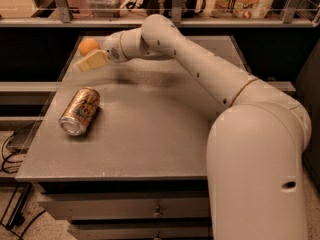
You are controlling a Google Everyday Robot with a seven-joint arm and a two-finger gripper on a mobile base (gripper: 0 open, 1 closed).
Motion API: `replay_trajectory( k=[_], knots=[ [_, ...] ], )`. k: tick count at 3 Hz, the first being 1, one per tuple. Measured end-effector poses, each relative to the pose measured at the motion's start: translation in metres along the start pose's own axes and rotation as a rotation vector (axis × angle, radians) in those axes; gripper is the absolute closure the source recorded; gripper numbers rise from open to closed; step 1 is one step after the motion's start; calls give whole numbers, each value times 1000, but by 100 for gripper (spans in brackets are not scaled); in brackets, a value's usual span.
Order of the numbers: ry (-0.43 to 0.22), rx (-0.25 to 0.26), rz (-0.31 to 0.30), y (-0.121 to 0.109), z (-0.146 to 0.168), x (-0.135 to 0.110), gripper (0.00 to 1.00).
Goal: Pick orange
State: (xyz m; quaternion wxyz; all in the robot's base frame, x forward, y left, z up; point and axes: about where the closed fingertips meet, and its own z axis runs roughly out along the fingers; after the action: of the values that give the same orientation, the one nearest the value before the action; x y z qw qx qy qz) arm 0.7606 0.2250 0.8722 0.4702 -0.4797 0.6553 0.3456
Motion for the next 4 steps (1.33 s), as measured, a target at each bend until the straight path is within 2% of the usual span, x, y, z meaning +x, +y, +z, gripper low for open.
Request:
replay_trajectory(
  k=[2,3,4],
  knots=[
    [-48,73,15,-23,28,-10,0],
    [-57,91,37,-31,38,-9,0],
    [-59,96,58,-35,47,-6,18]
  ],
)
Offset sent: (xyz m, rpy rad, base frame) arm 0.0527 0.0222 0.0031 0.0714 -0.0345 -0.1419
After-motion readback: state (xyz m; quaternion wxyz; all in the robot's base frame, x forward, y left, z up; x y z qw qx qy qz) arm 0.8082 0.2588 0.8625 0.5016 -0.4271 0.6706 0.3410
